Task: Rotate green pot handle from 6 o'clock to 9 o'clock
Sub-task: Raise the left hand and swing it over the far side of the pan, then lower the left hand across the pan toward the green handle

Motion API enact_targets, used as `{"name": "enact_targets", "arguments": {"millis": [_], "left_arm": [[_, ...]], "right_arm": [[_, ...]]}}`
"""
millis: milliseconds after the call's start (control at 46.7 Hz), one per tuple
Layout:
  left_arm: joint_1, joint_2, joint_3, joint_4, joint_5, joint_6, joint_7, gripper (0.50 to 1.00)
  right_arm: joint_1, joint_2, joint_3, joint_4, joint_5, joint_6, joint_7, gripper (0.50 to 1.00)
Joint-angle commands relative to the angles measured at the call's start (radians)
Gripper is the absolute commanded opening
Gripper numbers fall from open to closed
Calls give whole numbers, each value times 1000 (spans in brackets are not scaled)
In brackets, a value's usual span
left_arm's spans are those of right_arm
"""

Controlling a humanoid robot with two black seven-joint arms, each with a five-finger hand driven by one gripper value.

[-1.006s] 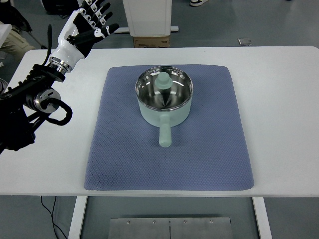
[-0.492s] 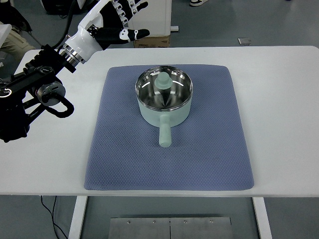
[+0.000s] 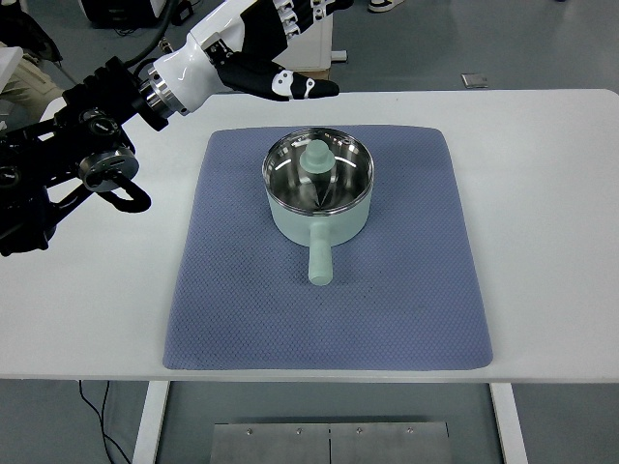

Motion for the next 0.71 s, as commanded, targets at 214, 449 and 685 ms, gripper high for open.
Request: {"name": "enact_targets", "arguments": {"millis": [214,449,685], "left_arm": [[-1,-3,2,-61,174,0,0,1000],[-4,-8,6,-71,228,-8,0,1000],[-8,-11,6,-107,260,-8,0,1000]], "right_arm": [[0,0,0,0,0,0,0,1000],[0,0,0,0,0,0,0,1000],[0,0,0,0,0,0,0,1000]]}}
